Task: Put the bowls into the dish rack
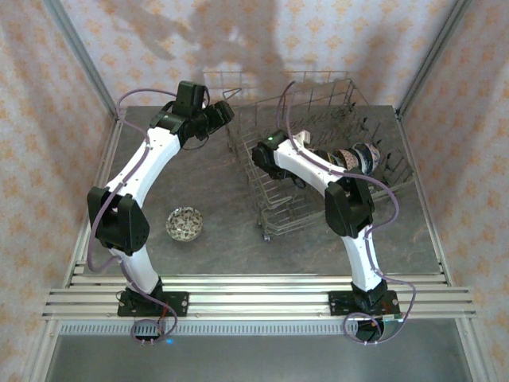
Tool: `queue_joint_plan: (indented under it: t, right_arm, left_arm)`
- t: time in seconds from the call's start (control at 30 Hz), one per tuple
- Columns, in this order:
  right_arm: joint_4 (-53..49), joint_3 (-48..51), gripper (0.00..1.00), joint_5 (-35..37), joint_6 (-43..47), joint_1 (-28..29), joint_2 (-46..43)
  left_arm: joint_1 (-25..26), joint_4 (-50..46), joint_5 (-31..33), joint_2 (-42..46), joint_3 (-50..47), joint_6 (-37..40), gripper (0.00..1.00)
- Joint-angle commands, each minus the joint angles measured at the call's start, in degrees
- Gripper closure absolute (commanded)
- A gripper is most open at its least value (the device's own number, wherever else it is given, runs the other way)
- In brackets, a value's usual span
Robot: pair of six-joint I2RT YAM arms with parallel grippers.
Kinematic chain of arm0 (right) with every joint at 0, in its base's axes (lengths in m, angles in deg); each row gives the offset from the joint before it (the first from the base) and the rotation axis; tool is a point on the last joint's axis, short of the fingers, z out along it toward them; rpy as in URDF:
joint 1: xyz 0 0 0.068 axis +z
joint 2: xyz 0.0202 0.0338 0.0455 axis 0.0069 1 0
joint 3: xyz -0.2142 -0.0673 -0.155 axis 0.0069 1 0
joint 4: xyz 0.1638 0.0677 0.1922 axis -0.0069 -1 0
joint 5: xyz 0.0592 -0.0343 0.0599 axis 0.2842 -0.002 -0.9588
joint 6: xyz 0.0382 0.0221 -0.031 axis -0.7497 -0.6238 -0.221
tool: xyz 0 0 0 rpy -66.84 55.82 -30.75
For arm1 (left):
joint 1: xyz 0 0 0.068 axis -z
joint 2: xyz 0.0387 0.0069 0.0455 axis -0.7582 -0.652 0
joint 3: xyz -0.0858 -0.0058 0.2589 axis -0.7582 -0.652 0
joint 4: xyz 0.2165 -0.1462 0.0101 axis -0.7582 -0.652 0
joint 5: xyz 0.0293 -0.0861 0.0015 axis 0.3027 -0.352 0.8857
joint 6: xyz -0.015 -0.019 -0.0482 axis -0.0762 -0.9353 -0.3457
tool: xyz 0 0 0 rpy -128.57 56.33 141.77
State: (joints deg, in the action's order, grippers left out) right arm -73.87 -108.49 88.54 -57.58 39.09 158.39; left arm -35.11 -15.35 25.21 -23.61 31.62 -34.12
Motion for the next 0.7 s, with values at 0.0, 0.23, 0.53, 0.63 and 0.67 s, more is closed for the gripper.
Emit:
queue_joint_plan:
  t: [0.0, 0.23, 0.53, 0.63, 0.67]
  right_arm:
    - [-8.7, -1.5, 0.6, -2.2, -0.5, 0.4, -0.3]
    - [-8.6, -3.2, 0.49, -4.9, 0.6, 0.8, 0.2]
    - [-8.1, -4.6, 0.37, -7.7, 3.0, 1.9, 2.6]
    - [-5.8, -4.1, 0.36, -9.5, 4.8, 1.9, 2.0]
    - [-4.8, -4.0, 0.36, -10.4, 5.2, 1.9, 1.7]
  left_arm:
    - [-0.8, 1.3, -1.1, 1.5, -1.1, -1.0, 0.24]
    - [-1.0, 1.8, -1.9, 1.2, -1.0, -1.3, 0.24]
    - [-2.1, 2.9, -3.1, 2.1, -3.6, -1.8, 0.24]
    - [-2.3, 3.0, -3.6, 1.9, -3.8, -2.0, 0.24]
    - [-2.3, 3.0, -3.7, 1.8, -3.9, -2.1, 0.24]
